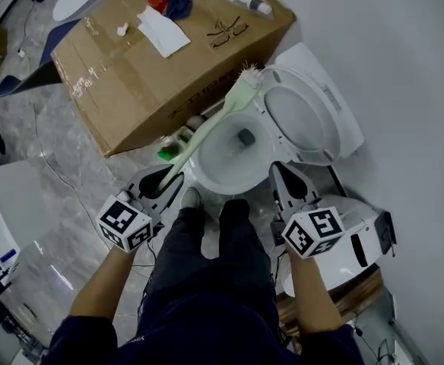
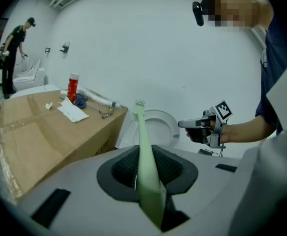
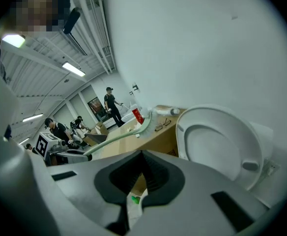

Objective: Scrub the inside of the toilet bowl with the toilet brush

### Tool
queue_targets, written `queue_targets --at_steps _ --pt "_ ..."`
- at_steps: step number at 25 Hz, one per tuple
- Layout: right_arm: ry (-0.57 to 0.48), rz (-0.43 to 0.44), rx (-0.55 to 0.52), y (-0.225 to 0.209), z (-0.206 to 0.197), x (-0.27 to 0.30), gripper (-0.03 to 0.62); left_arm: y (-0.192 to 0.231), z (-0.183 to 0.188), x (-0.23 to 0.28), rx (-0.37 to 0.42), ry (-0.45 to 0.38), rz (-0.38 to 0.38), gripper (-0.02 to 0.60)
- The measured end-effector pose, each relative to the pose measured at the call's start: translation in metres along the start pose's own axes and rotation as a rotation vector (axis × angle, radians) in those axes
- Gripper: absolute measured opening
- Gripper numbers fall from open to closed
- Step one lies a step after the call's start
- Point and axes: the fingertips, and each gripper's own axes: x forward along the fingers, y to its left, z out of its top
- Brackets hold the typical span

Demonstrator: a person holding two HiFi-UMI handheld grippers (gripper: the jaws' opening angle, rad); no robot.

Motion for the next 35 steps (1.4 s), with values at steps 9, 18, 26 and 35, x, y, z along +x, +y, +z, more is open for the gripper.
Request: queue_targets --at_steps 9,18,26,35 --pt "0.095 0.042 0.006 -0.046 -0.054 0.038 0.005 0.014 -0.077 0.049 -0.05 0.103 0.062 0.095" --pt "0.174 0.043 0.019 -0.087 -0.116 0.063 0.005 0.035 -0.162 0.094 -0.084 0.211 0.083 0.095" --pt "0.223 0.042 0.044 -0.109 -0.164 0.078 0.005 0.063 -0.224 0.122 -0.082 0.313 0.098 0.095" --pt "0.257 0.027 0.081 -0.13 -0.208 0.087 0.005 0.082 -0.275 0.157 -0.054 0.393 0.087 0.095"
